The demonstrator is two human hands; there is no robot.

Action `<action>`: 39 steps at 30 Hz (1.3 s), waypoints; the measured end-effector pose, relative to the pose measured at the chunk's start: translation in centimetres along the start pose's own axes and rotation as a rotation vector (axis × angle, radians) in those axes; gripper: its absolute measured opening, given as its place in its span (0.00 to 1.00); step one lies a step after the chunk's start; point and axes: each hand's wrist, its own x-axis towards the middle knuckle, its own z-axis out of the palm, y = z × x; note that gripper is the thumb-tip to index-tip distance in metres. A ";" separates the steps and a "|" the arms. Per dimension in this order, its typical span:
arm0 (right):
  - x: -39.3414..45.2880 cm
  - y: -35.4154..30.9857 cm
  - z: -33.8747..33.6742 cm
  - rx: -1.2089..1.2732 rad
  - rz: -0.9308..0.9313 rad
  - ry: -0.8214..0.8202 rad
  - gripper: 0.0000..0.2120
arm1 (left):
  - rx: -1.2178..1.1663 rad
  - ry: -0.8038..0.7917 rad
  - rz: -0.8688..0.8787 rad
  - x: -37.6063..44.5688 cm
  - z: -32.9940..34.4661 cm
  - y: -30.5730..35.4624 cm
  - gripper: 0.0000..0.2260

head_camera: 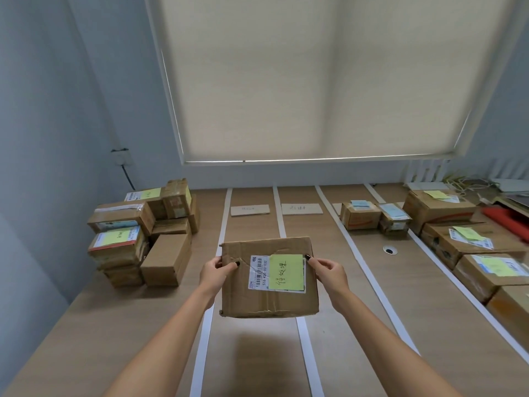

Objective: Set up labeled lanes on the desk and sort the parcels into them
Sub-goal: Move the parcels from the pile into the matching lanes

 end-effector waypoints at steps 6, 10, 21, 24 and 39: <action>-0.7 0.0 1.2 0.051 0.047 0.007 0.12 | -0.061 -0.057 -0.020 -0.6 -0.1 -0.3 0.10; -1.4 0.5 2.3 0.056 0.105 -0.127 0.09 | -0.077 -0.133 -0.074 -0.5 -0.9 -0.8 0.10; -1.2 2.6 6.8 -0.017 0.074 -0.159 0.19 | 0.033 -0.098 -0.118 2.1 -4.1 -4.3 0.16; -1.1 3.6 7.7 -0.003 0.080 -0.160 0.17 | 0.054 -0.120 -0.115 2.6 -4.3 -5.5 0.17; 3.8 8.7 9.0 -0.160 0.384 -0.194 0.27 | 0.152 -0.078 -0.294 6.0 -2.0 -10.2 0.28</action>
